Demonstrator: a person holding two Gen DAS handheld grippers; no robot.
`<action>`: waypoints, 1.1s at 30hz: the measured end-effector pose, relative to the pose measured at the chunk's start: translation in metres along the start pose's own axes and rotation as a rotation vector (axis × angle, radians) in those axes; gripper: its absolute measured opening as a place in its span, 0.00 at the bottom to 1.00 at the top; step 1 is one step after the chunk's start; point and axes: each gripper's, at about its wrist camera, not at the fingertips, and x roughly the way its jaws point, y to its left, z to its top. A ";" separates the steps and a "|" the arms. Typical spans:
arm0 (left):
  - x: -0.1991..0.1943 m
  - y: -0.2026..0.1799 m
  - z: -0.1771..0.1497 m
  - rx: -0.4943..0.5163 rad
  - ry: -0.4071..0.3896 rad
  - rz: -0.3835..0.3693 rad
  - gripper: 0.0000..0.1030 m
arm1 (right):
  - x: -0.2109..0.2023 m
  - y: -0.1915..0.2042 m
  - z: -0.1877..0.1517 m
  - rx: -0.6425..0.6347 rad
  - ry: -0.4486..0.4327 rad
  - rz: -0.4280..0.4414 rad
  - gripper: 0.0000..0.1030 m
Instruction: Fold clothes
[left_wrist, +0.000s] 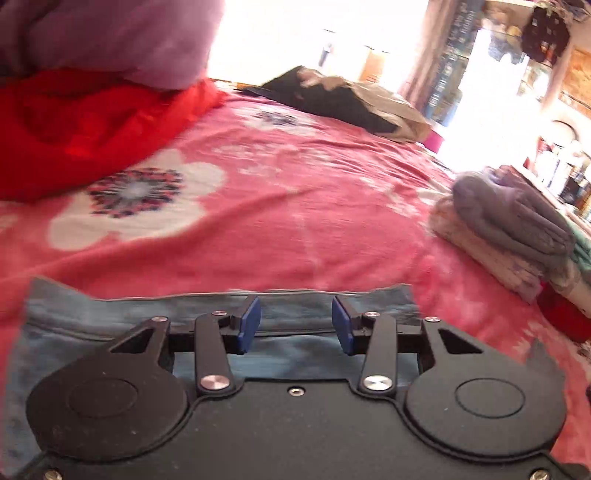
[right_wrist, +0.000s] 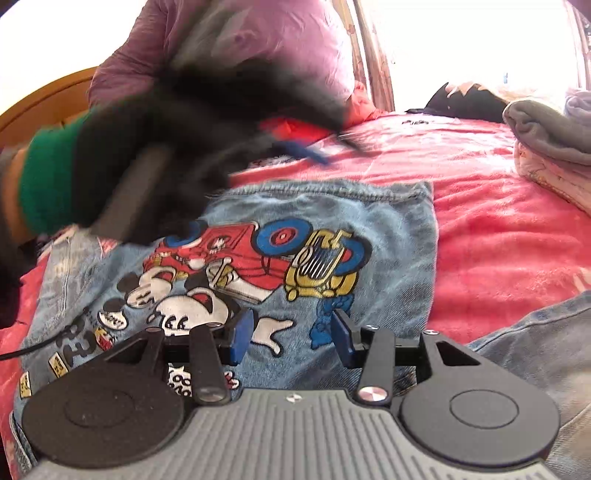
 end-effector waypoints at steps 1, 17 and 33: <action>-0.004 0.022 0.001 -0.029 -0.019 0.067 0.39 | -0.001 -0.001 0.000 0.002 -0.005 -0.002 0.46; 0.002 0.130 0.000 -0.310 0.027 0.101 0.34 | 0.008 -0.002 -0.005 -0.015 0.030 -0.021 0.47; -0.144 0.014 -0.119 -0.147 0.034 -0.023 0.59 | -0.067 -0.024 -0.015 0.153 -0.144 -0.130 0.47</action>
